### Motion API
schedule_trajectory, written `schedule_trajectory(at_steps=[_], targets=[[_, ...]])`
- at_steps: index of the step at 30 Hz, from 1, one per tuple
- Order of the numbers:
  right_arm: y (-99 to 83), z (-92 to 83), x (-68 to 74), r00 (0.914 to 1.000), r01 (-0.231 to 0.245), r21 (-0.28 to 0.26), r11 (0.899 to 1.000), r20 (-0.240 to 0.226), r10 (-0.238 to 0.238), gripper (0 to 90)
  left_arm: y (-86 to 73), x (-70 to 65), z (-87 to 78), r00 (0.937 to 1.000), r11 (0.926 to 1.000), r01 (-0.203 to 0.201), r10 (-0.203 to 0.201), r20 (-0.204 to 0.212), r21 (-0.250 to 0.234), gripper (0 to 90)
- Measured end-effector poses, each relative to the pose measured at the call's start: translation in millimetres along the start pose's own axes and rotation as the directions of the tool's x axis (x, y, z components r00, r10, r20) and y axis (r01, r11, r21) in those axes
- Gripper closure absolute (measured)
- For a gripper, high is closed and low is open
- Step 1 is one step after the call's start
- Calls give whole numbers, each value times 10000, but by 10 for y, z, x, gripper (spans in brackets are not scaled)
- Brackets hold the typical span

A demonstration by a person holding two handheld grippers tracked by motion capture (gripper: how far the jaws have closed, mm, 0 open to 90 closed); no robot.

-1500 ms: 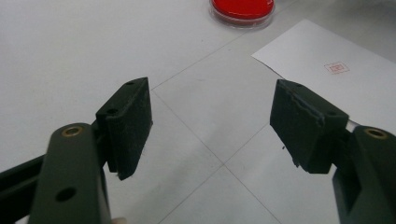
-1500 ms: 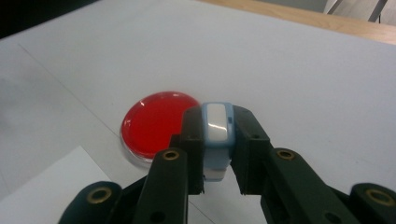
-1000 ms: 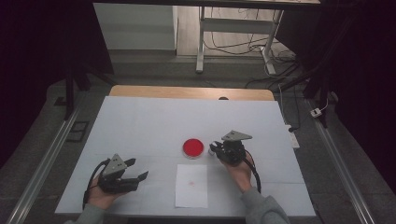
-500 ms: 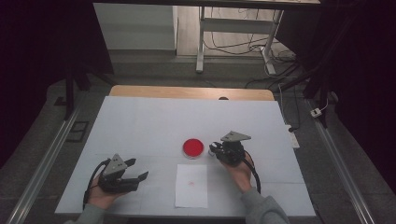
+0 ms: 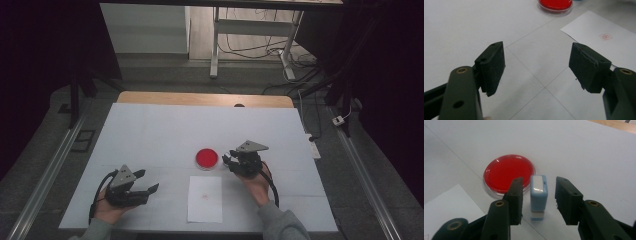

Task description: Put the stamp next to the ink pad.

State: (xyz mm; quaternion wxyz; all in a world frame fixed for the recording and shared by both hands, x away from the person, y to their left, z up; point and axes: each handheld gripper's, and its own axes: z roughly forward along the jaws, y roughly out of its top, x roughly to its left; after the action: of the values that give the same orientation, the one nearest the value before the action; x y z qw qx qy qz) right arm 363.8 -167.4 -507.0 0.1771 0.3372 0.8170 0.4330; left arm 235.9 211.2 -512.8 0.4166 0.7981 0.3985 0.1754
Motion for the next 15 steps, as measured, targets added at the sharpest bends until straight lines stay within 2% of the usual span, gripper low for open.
schedule_trajectory(at_steps=[7,15], targets=[[19,-67,-19,9996,23,-305,9995,-292,-32,473,-6,8,-2,10000,10000,66,-66,-7,34,288],[8,-180,-9,9966,382,-646,9972,-709,-428,416,-13,28,-3,9999,9998,165,-165,-36,63,284]])
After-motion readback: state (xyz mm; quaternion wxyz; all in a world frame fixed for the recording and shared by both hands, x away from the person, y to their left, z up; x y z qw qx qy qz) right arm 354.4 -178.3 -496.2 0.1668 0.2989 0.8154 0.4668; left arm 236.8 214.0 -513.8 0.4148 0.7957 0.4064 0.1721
